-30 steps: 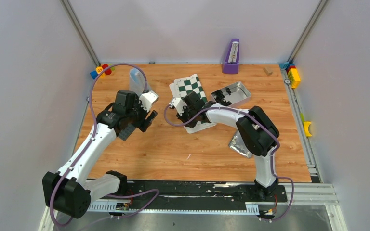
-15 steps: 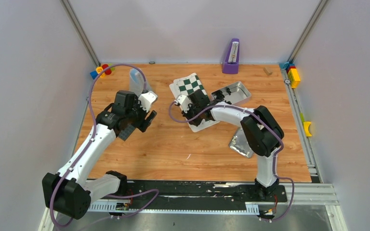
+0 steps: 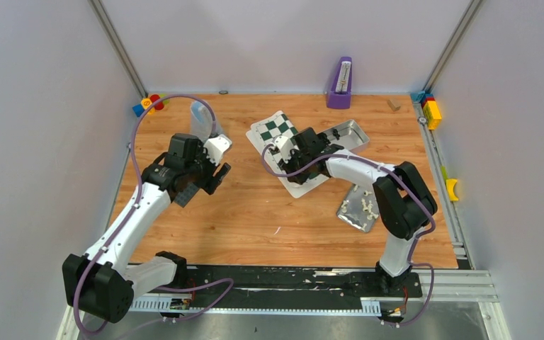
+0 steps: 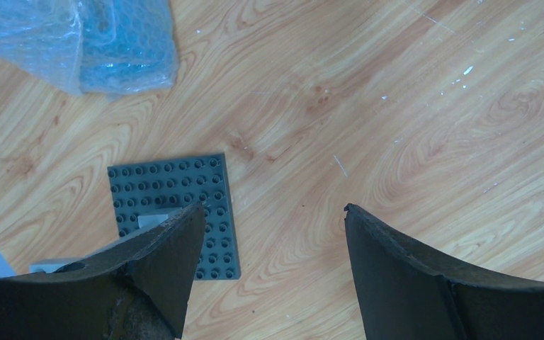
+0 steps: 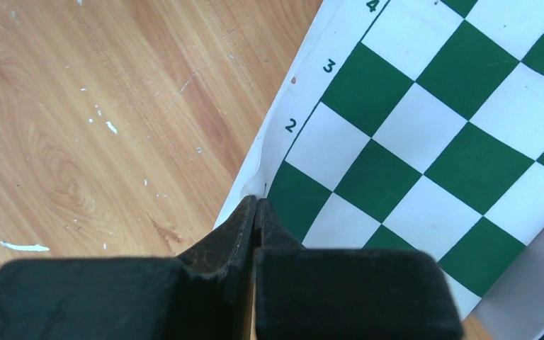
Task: Set up the chess pieces on the board
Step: Pick up the chessboard from the center of the board, then position the chessboard at the center of the board, then adjust the chessboard at the center of the board, then pick up the chess piece from the storage box.
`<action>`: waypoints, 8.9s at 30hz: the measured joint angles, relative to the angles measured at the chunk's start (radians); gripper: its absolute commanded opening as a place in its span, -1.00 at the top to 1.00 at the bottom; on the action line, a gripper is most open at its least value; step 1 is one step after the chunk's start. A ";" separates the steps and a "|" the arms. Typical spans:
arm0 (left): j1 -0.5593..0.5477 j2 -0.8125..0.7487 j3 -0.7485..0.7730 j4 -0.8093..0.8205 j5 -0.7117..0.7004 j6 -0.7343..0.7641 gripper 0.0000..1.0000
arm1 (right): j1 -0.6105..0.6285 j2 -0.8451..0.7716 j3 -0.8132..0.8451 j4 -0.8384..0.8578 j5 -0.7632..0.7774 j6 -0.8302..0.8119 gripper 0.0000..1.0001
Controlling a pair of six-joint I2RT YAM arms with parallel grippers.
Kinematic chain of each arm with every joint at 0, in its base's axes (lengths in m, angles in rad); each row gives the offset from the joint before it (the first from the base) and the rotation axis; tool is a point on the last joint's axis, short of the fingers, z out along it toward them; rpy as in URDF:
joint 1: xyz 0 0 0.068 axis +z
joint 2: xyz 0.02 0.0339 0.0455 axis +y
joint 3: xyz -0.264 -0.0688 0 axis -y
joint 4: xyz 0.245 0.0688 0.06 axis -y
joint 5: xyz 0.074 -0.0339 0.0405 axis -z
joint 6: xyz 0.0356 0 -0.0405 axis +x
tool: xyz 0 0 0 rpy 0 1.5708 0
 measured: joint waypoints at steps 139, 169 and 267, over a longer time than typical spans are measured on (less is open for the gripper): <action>-0.132 0.367 0.025 -0.051 -0.091 0.177 -0.88 | -0.125 -0.010 -0.118 -0.070 -0.152 0.050 0.45; -0.131 0.918 0.506 -0.184 -0.115 0.152 -0.78 | -0.197 -0.203 -0.235 -0.201 -0.123 0.084 0.40; -0.143 0.157 -0.032 0.032 -0.117 0.182 -1.00 | -0.509 -0.568 -0.340 -0.412 -0.090 -0.065 0.08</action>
